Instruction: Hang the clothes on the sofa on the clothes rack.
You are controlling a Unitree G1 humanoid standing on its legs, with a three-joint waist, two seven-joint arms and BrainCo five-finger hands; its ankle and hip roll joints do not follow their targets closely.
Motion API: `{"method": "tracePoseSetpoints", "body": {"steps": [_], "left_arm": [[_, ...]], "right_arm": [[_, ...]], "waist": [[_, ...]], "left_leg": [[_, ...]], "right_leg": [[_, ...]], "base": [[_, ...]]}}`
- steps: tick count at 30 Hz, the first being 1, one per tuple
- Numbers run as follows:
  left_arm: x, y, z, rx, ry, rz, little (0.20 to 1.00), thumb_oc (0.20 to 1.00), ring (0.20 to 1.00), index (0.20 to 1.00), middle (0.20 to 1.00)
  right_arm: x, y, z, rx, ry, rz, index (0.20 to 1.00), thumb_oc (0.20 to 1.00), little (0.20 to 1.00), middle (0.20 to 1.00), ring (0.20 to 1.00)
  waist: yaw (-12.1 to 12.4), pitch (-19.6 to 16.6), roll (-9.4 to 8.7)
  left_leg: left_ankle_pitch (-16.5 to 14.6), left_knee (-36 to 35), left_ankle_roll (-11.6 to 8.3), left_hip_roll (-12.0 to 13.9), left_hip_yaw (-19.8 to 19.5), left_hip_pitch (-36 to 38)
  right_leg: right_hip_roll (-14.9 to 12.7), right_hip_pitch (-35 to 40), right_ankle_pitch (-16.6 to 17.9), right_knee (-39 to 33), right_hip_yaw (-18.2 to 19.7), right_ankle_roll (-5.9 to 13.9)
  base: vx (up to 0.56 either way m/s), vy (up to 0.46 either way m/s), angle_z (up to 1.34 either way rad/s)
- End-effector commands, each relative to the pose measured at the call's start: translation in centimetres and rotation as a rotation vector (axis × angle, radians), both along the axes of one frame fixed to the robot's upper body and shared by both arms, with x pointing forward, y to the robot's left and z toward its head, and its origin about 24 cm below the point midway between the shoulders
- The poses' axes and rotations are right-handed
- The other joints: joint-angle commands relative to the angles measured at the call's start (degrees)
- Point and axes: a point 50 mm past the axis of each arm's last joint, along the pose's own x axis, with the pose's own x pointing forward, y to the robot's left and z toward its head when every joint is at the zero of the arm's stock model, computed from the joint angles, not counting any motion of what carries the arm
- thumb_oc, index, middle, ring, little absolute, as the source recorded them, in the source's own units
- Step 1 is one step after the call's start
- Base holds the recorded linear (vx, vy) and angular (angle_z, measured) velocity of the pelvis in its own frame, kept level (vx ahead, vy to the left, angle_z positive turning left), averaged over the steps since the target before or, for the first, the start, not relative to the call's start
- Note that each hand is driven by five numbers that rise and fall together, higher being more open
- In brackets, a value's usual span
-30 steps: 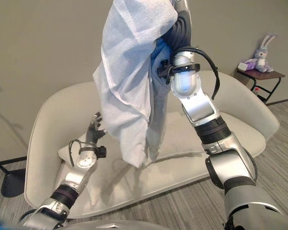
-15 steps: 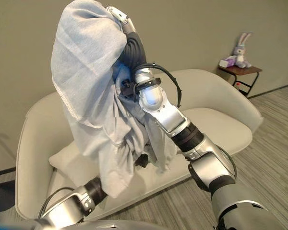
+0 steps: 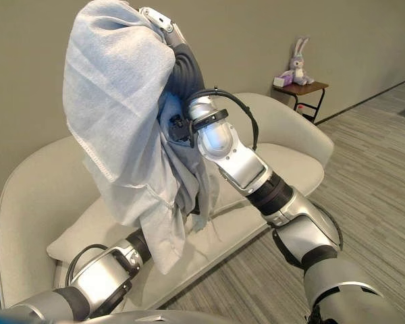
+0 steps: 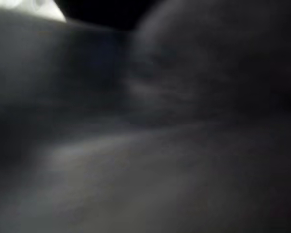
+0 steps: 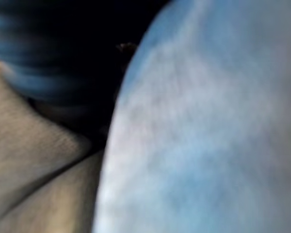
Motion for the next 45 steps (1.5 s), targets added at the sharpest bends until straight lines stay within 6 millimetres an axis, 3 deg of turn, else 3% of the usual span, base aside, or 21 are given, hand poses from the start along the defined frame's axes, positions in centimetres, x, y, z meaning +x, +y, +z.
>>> {"method": "tracePoseSetpoints", "body": {"steps": [1, 2, 3, 4, 7, 11, 12, 14, 15, 16, 17, 19, 23, 25, 28, 30, 34, 36, 38, 43, 45], "left_arm": [[1.4, 1.1, 3.7, -0.073, -0.191, 0.044, 0.2, 0.2, 0.2, 0.2, 0.2], [1.2, 1.8, 3.7, -0.078, -0.208, 0.058, 0.2, 0.2, 0.2, 0.2, 0.2], [0.6, 4.0, 3.4, -0.073, -0.235, 0.093, 0.2, 0.2, 0.2, 0.2, 0.2], [0.6, 4.0, 3.4, -0.072, -0.235, 0.093, 0.2, 0.2, 0.2, 0.2, 0.2], [-0.6, 8.3, 3.2, -0.015, -0.295, 0.18, 0.2, 0.2, 0.2, 0.2, 0.2], [-3.0, 15.0, 3.4, 0.112, -0.381, 0.378, 0.2, 0.2, 0.2, 0.2, 0.2], [-4.1, 17.8, 4.2, 0.224, -0.443, 0.473, 0.2, 0.2, 0.2, 0.2, 0.2], [-5.1, 20.4, 5.7, 0.331, -0.523, 0.572, 0.2, 0.2, 0.2, 0.2, 0.2], [-5.5, 22.2, 7.7, 0.434, -0.615, 0.658, 0.2, 0.2, 0.2, 0.2, 0.2], [-5.5, 22.2, 7.7, 0.44, -0.617, 0.659, 0.2, 0.2, 0.2, 0.2, 0.2], [-5.8, 23.5, 9.5, 0.541, -0.701, 0.712, 0.2, 0.2, 0.2, 0.2, 0.2], [-6.1, 24.1, 10.7, 0.595, -0.758, 0.732, 0.2, 0.2, 0.2, 0.2, 0.2], [-7.5, 25.4, 14.7, 0.71, -0.961, 0.802, 0.2, 0.2, 0.2, 0.2, 0.2], [-7.9, 25.6, 17.4, 0.759, -1.111, 0.865, 0.2, 0.2, 0.2, 0.2, 0.2], [-7.8, 25.3, 18.5, 0.772, -1.177, 0.888, 0.2, 0.2, 0.2, 0.2, 0.2], [-7.2, 24.7, 20.2, 0.814, -1.264, 0.889, 0.2, 0.2, 0.2, 0.2, 0.2], [-6.6, 24.0, 21.4, 0.802, -1.322, 0.89, 0.2, 0.2, 0.2, 0.2, 0.2], [-6.4, 23.7, 21.7, 0.805, -1.333, 0.89, 0.2, 0.2, 0.2, 0.2, 0.2], [-6.4, 23.3, 21.9, 0.805, -1.349, 0.872, 0.2, 0.2, 0.2, 0.2, 0.2], [-5.8, 22.3, 22.1, 0.83, -1.373, 0.803, 0.2, 0.2, 0.2, 0.2, 0.2], [-5.5, 21.4, 21.8, 0.813, -1.366, 0.756, 0.2, 0.2, 0.2, 0.2, 0.2]], "right_arm": [[0.5, -1.4, 4.7, 0.111, -0.132, -0.06, 0.2, 0.2, 0.2, 0.2, 0.2], [0.7, -2.0, 4.6, 0.107, -0.136, -0.091, 0.2, 0.2, 0.2, 0.2, 0.2], [1.0, -3.2, 4.3, 0.11, -0.145, -0.147, 0.2, 0.2, 0.2, 0.2, 0.2], [1.0, -3.2, 4.3, 0.11, -0.144, -0.148, 0.2, 0.2, 0.2, 0.2, 0.2], [0.8, -4.8, 3.8, 0.057, -0.204, -0.248, 0.2, 0.2, 0.2, 0.2, 0.2], [0.1, -6.4, 2.6, 0.008, -0.258, -0.329, 0.2, 0.2, 0.2, 0.2, 0.2], [-0.2, -6.4, 2.4, 0.008, -0.277, -0.32, 0.2, 0.2, 0.2, 0.2, 0.2], [-0.8, -6.6, 2.7, 0.008, -0.317, -0.317, 0.2, 0.2, 0.2, 0.2, 0.2], [-1.2, -6.5, 2.6, 0.006, -0.337, -0.312, 0.2, 0.2, 0.2, 0.2, 0.2], [-1.3, -6.5, 2.6, 0.008, -0.337, -0.311, 0.2, 0.2, 0.2, 0.2, 0.2], [-1.7, -6.4, 2.5, 0.001, -0.35, -0.294, 0.2, 0.2, 0.2, 0.2, 0.2], [-2.1, -6.2, 2.7, -0.008, -0.367, -0.274, 0.2, 0.2, 0.2, 0.2, 0.2], [-2.8, -6.3, 3.4, -0.025, -0.409, -0.243, 0.2, 0.2, 0.2, 0.2, 0.2], [-3.0, -6.8, 4.4, -0.014, -0.431, -0.229, 0.2, 0.2, 0.2, 0.2, 0.2], [-3.1, -7.6, 5.0, -0.011, -0.453, -0.25, 0.2, 0.2, 0.2, 0.2, 0.2], [-3.5, -8.7, 5.4, -0.008, -0.475, -0.286, 0.2, 0.2, 0.2, 0.2, 0.2], [-3.9, -9.8, 5.6, -0.021, -0.504, -0.345, 0.2, 0.2, 0.2, 0.2, 0.2], [-4.5, -10.1, 5.4, -0.03, -0.524, -0.357, 0.2, 0.2, 0.2, 0.2, 0.2], [-4.8, -10.2, 4.9, -0.03, -0.523, -0.362, 0.2, 0.2, 0.2, 0.2, 0.2], [-5.1, -11.2, 3.7, -0.035, -0.501, -0.432, 0.2, 0.2, 0.2, 0.2, 0.2], [-5.2, -11.5, 3.2, -0.033, -0.49, -0.481, 0.2, 0.2, 0.2, 0.2, 0.2]], "waist": [[3.1, 0.8, -3.65], [3.7, 1.1, -3.63], [5.3, 2.2, -3.69], [5.3, 2.1, -3.64], [8.2, 3.6, -3.39], [12.6, 5.5, -2.72], [15.0, 6.0, -2.59], [17.9, 7.4, -2.61], [18.8, 8.0, -3.46], [18.9, 8.2, -3.24], [19.0, 8.0, -4.25], [19.2, 7.7, -4.73], [18.8, 5.9, -6.22], [16.5, 3.8, -6.67], [14.8, 2.8, -6.21], [12.5, 1.5, -5.47], [11.5, 1.2, -5.75], [11.1, 1.2, -6.11], [11.0, 1.7, -6.65], [10.8, 2.0, -9.02], [10.5, 2.5, -10.55]], "left_leg": [[7.7, 0.2, -3.34, 2.8, -1.2, -4.9], [7.9, 0.4, -3.3, 2.8, -1.6, -5.0], [8.4, 1.0, -3.35, 2.6, -2.5, -4.9], [8.5, 1.0, -3.31, 2.7, -2.5, -5.1], [10.0, 2.5, -3.83, 2.9, -4.6, -5.9], [16.2, 2.8, -6.07, 3.5, -8.9, -7.5], [19.5, 2.2, -7.28, 3.5, -11.2, -8.3], [20.3, 5.4, -8.33, 2.9, -12.9, -10.1], [20.3, 4.7, -8.33, 2.7, -11.9, -10.4], [20.3, 5.4, -8.33, 2.9, -11.6, -10.9], [20.2, 5.2, -8.33, 2.8, -9.5, -10.2], [19.3, 6.1, -8.33, 2.9, -8.7, -9.8], [10.3, 10.2, -7.22, 3.6, -7.5, -6.6], [4.7, 9.1, -6.97, 4.1, -7.3, -0.2], [3.7, 6.8, -6.85, 4.8, -6.4, 3.1], [5.2, 3.3, -7.61, 6.9, -3.9, 4.7], [5.7, 0.4, -7.97, 7.3, -2.4, 4.5], [-2.1, 1.0, -5.35, 4.9, -2.1, 4.1], [-6.6, 3.0, -3.73, 2.6, -2.0, 3.4], [-12.9, 6.8, -0.5, -3.0, -1.7, 1.9], [-15.8, 7.5, 2.46, -7.0, -2.3, 2.2]], "right_leg": [[-0.6, 3.3, -0.4, -1.6, -3.9, -2.61], [-0.6, 3.3, -0.9, -1.0, -4.1, -2.79], [-0.5, 3.7, -2.0, 0.4, -4.7, -3.27], [-0.4, 3.6, -1.9, 0.3, -4.8, -3.31], [0.3, 4.3, -3.6, 1.9, -6.6, -4.13], [2.3, 5.9, -4.9, 1.7, -9.6, -5.22], [3.3, 7.4, -4.9, 0.3, -11.6, -5.5], [2.8, 9.1, -4.8, -0.4, -13.6, -5.25], [2.6, 9.5, -5.1, -1.4, -15.9, -5.39], [2.6, 9.4, -4.3, -1.4, -16.8, -5.33], [2.4, 8.8, -4.0, -2.5, -17.4, -5.55], [2.2, 8.3, -3.3, -3.3, -18.0, -5.49], [1.0, 5.4, 0.0, -5.6, -18.4, -5.29], [0.0, 2.9, 0.3, -5.5, -17.9, -4.29], [-1.0, 1.3, 0.6, -4.5, -18.8, -3.5], [-2.5, 0.3, 1.2, -3.2, -20.9, -2.54], [-4.3, -0.2, 2.1, -2.2, -22.1, -1.41], [-6.9, -0.2, 3.7, -1.4, -21.4, 0.23], [-9.9, 0.0, 5.1, -0.6, -21.2, 1.18], [-16.1, 1.2, 8.6, 0.7, -21.7, 4.31], [-19.7, 0.6, 10.6, 5.7, -21.7, 4.85]], "base": [[-0.01, -0.059, 0.01], [-0.01, -0.067, 0.04], [-0.01, -0.067, 0.04], [0.0, -0.082, 0.06], [-0.01, -0.083, 0.33], [-0.04, -0.11, 0.49], [0.0, -0.11, 0.67], [-0.02, -0.082, 0.72], [-0.12, -0.05, 0.82], [-0.18, -0.144, 0.88], [-0.11, -0.052, 1.07], [-0.11, -0.064, 0.75], [-0.12, 0.021, 0.22], [-0.05, 0.16, -0.17], [-0.04, 0.24, 0.16], [-0.02, 0.267, 0.36], [0.01, 0.231, 0.49], [0.08, 0.379, 0.2], [0.06, 0.305, 0.04], [0.1, 0.345, 0.1], [0.13, 0.378, 0.1]]}}
